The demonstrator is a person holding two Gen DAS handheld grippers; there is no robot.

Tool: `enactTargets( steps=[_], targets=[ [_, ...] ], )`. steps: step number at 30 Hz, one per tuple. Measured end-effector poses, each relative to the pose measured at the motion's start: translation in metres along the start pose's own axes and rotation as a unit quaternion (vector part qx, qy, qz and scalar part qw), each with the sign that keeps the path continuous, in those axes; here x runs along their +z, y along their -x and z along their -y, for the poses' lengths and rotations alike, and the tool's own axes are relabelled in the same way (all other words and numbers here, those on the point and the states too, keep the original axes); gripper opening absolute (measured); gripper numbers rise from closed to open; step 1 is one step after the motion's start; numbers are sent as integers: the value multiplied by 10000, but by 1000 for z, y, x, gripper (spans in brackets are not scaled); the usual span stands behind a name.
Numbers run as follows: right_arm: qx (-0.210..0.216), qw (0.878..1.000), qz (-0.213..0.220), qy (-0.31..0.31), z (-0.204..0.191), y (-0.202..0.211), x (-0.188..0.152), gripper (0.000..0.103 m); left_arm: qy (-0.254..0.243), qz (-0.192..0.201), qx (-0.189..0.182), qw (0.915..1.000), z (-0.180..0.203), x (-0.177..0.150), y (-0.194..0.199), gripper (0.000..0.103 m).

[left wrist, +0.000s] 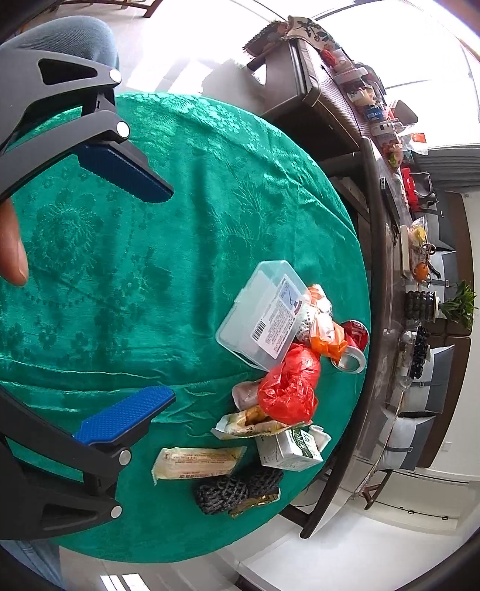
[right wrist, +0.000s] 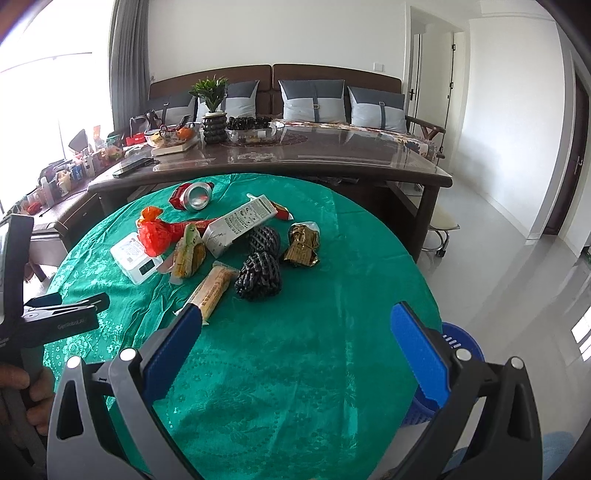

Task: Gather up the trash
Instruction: 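Close the left tool on the clear plastic box while the right tool nears the mesh balls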

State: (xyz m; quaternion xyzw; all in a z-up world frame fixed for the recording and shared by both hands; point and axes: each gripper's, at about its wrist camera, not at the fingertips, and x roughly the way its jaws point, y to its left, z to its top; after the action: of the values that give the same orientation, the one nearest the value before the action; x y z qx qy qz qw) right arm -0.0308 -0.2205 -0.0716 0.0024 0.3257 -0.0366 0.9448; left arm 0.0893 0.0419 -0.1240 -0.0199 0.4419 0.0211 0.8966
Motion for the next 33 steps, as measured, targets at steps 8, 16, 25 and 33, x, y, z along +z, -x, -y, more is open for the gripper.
enactTargets(
  steps=[8, 16, 25, 33],
  targets=[
    [64, 10000, 2, -6, -2, -1, -1, 98, -61, -124, 284, 9995, 19, 39, -56, 98],
    [81, 9999, -127, -44, 1, -14, -4, 98, 352, -279, 756, 9961, -34, 48, -72, 99],
    [152, 9994, -303, -14, -6, -30, -8, 98, 918, -421, 579, 9932, -95, 54, -62, 98],
    [158, 9994, -296, 84, -13, -29, -9, 98, 1044, -395, -475, 9926, -78, 104, -69, 98]
  ],
)
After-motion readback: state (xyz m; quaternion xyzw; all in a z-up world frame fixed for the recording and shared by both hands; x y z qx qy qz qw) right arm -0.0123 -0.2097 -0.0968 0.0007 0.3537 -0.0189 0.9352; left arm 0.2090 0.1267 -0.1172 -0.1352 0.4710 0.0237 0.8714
